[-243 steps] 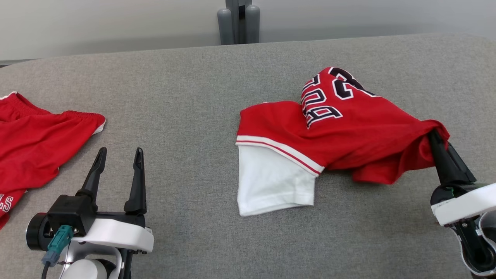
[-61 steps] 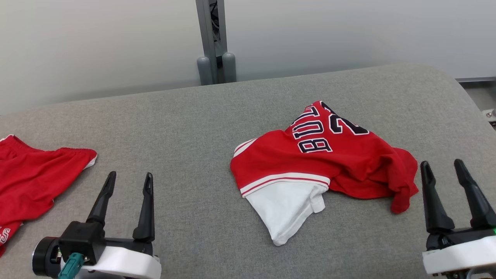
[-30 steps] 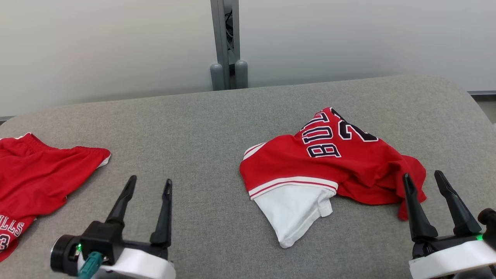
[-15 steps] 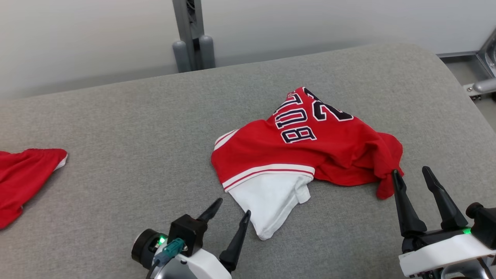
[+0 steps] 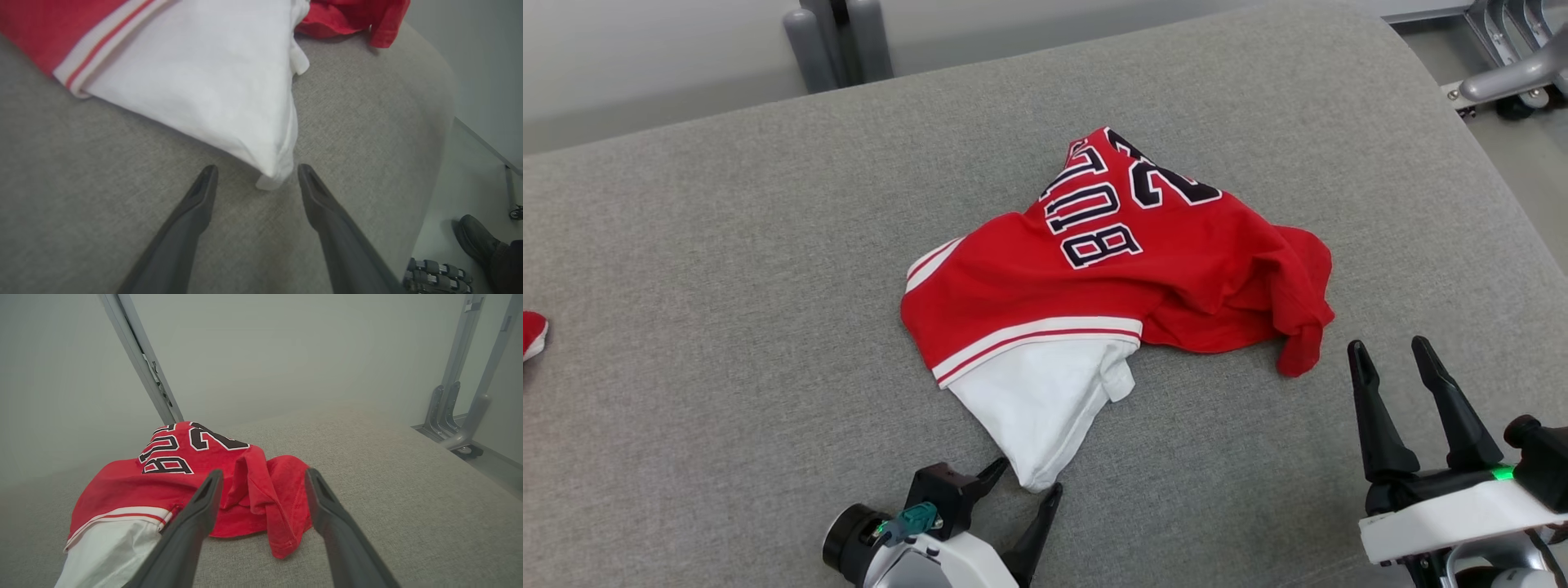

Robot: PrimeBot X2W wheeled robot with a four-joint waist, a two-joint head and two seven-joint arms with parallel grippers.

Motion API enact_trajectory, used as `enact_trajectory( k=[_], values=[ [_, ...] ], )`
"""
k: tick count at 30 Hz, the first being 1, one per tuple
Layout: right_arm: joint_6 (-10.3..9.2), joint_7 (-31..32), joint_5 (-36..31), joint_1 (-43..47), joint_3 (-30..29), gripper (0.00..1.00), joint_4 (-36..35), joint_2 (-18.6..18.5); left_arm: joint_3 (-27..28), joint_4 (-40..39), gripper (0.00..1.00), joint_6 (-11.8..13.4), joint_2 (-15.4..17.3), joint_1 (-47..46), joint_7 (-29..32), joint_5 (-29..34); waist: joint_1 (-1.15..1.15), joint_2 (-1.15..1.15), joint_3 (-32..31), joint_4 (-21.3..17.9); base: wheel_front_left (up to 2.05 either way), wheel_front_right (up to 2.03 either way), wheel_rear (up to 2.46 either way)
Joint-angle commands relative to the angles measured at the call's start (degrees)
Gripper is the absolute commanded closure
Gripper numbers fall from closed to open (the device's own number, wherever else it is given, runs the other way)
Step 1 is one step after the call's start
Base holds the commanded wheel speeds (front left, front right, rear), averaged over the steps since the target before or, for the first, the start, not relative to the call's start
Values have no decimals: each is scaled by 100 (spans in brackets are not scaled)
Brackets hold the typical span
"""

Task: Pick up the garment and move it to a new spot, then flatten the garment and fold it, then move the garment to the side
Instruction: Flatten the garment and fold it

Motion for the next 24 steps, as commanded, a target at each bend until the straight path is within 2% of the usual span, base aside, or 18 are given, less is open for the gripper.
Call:
enact_trajectory(
  k=[1, 5, 6, 8, 13, 24],
  values=[
    [3, -63, 37, -88, -25, 0, 33, -32, 21, 83, 0, -17, -9, -112, -35, 0, 0, 0, 85, -71, 0, 0, 0],
    [3, -85, 28, -91, -135, 0, 154, -31, 70, 126, 0, -43, -79, -195, -177, -71, 0, 0, 119, -102, 0, 0, 0],
    [3, -95, 21, -89, -165, 0, 169, -31, 76, 113, 13, -58, -74, -221, -203, -61, 0, 0, 125, -104, 0, 0, 0],
    [3, -83, -4, -106, -212, 0, 220, -31, 79, 81, 100, -75, -45, -279, -280, -23, 0, 0, 143, -99, 0, 0, 0],
    [4, -22, -229, -267, -283, 0, 650, -31, 86, -27, 100, -61, 9, -341, -346, 34, 0, 0, 201, -40, 0, 0, 0],
    [1, -234, -446, -1162, 142, 0, 2329, -246, 79, -297, 100, -9, 169, -467, -278, 109, 0, 0, 435, 261, 0, 0, 0]
  ],
)
